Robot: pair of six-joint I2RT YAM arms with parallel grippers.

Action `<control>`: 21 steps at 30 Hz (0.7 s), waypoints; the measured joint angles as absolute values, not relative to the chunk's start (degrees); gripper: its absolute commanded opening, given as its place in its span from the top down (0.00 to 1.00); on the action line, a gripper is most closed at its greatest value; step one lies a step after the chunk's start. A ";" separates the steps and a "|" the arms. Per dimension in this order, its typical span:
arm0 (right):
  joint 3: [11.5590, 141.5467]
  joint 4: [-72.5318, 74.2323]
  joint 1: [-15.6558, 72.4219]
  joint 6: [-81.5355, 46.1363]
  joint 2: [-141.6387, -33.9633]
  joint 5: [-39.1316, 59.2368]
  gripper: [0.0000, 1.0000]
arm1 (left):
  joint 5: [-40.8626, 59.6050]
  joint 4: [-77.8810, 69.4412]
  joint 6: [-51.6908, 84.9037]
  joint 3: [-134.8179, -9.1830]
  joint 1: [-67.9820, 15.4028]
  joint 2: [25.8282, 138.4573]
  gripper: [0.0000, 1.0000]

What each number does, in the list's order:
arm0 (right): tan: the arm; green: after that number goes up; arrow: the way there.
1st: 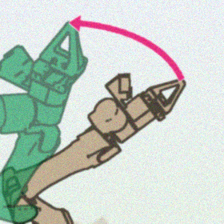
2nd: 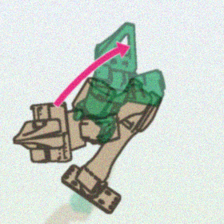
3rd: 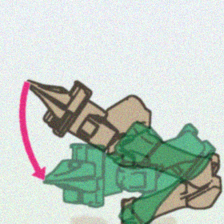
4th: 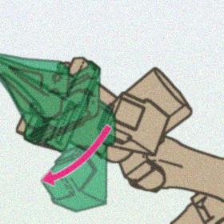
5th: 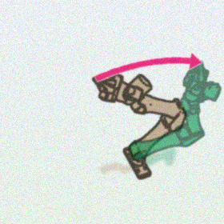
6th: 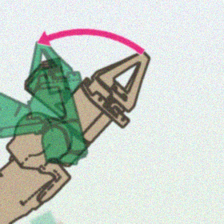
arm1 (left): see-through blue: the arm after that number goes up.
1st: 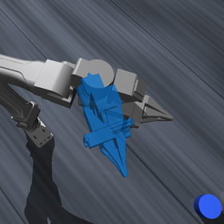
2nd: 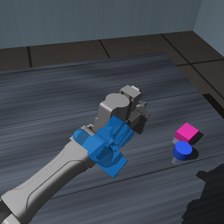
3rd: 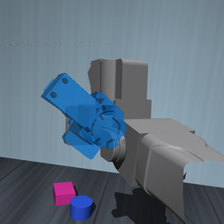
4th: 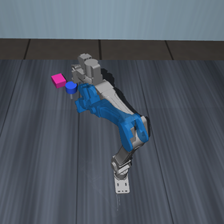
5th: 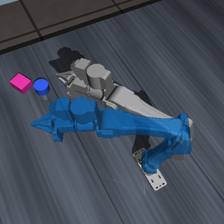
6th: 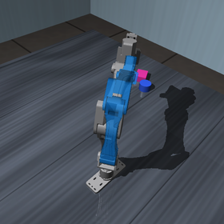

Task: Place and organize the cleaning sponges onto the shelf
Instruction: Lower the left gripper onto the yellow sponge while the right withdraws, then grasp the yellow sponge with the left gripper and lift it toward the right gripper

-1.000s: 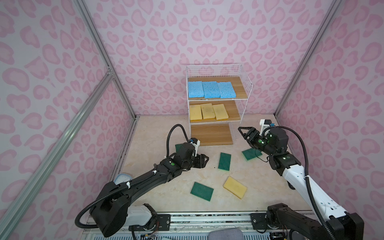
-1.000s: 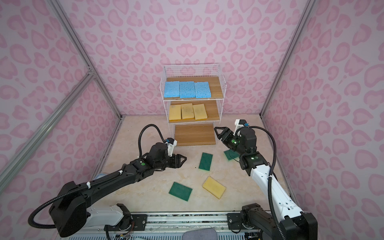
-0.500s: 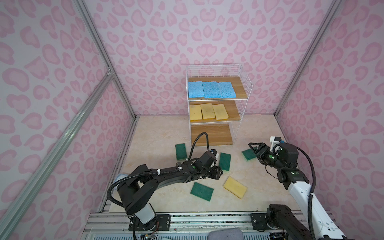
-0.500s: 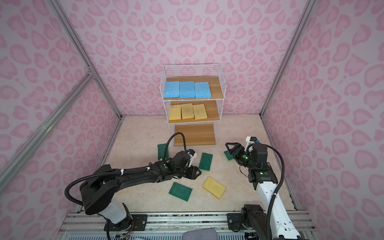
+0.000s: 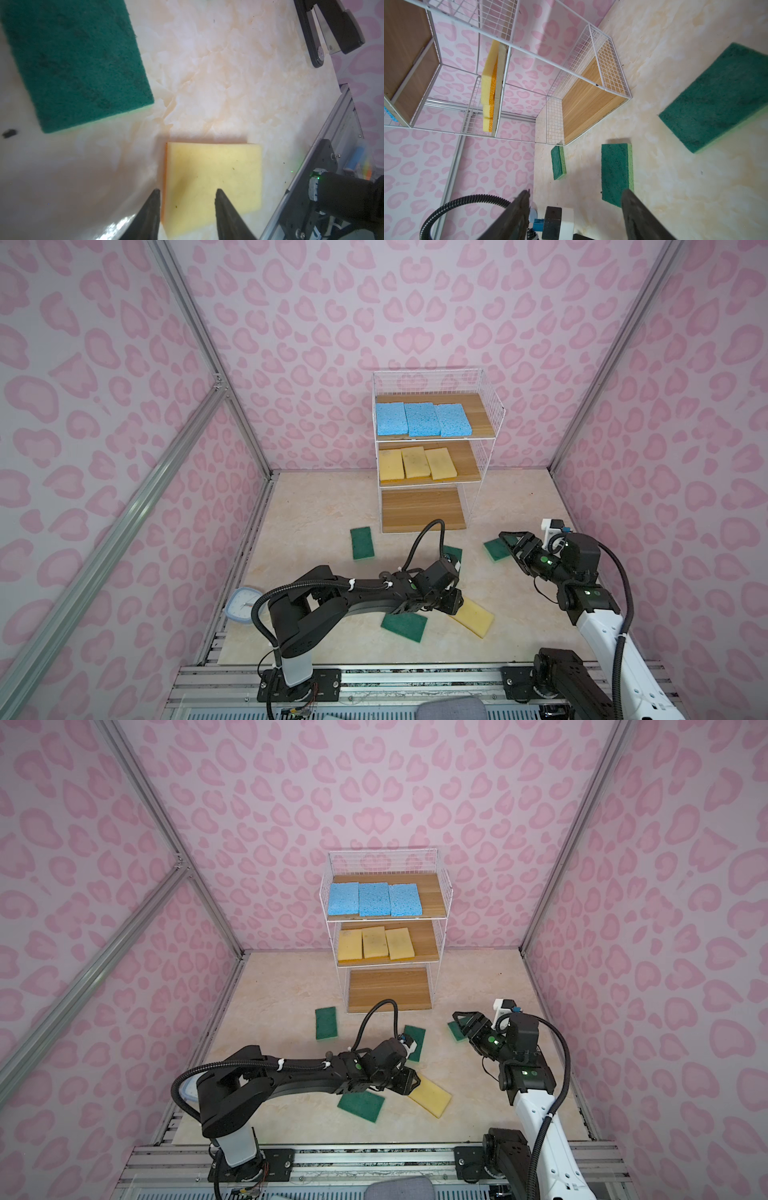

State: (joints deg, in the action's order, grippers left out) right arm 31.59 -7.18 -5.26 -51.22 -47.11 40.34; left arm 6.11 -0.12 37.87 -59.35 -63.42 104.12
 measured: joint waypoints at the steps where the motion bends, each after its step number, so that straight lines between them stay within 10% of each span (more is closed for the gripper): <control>1: 31.57 -7.22 -5.26 -51.22 -47.03 40.34 0.29 | 6.00 -0.08 37.87 -59.75 -63.61 104.47 0.58; 21: 31.31 -8.73 -5.45 -51.22 -45.41 40.56 0.29 | 3.09 1.80 39.38 -60.84 -64.14 107.90 0.75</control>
State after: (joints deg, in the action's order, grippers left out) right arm 31.31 -8.73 -5.45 -51.22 -45.41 40.56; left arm 3.09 1.80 39.38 -60.84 -64.14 107.90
